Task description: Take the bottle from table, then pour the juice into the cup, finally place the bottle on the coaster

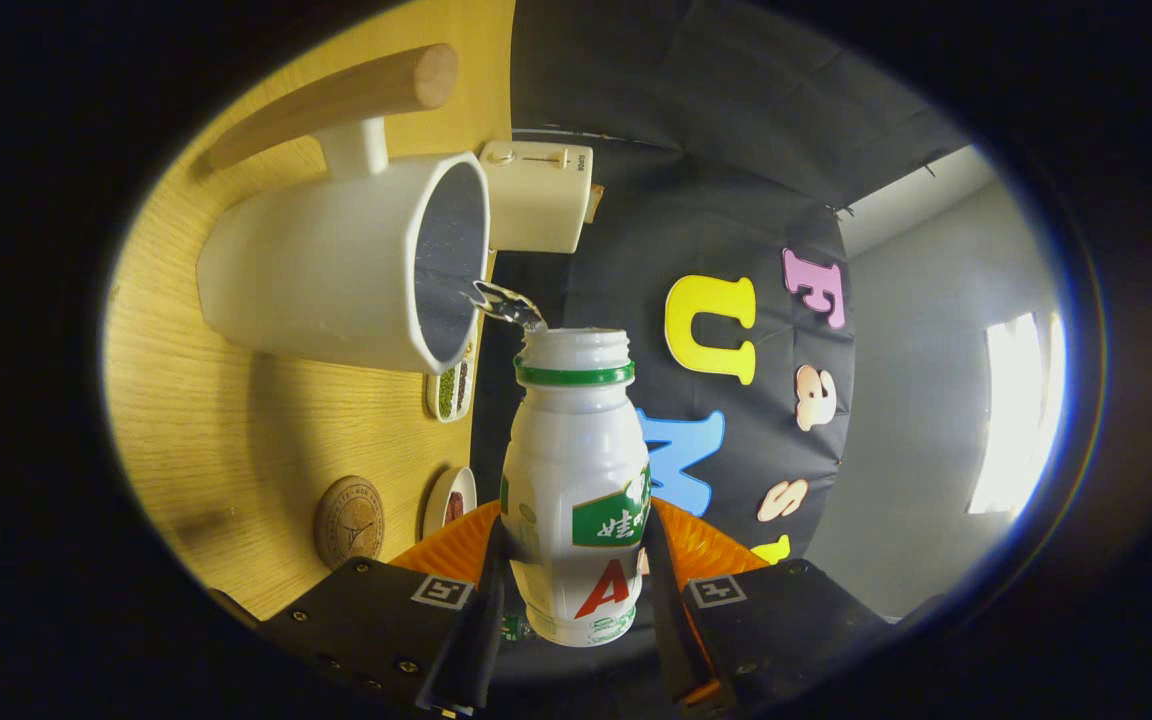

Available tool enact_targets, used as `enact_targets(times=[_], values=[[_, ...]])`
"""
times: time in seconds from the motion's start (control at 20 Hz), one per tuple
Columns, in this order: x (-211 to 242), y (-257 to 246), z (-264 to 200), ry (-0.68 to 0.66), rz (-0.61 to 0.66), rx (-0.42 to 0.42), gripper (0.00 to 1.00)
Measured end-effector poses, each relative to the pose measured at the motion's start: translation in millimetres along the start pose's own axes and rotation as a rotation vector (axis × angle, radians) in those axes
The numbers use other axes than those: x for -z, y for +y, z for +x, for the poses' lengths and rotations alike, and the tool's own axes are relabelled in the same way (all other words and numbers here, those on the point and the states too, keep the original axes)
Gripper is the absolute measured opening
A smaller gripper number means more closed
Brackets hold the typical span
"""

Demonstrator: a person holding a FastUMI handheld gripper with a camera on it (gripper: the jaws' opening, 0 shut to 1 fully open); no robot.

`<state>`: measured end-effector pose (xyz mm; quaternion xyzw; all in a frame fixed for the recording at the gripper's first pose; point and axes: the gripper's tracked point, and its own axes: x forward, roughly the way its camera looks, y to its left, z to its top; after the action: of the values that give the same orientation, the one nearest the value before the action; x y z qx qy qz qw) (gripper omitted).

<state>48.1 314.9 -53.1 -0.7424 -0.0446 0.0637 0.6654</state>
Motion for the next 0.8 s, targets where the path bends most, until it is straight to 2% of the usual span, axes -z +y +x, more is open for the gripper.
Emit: enact_targets(times=[0.8], values=[[-2.3,-10.5,2.7,-0.012,-0.059,0.033,0.63]])
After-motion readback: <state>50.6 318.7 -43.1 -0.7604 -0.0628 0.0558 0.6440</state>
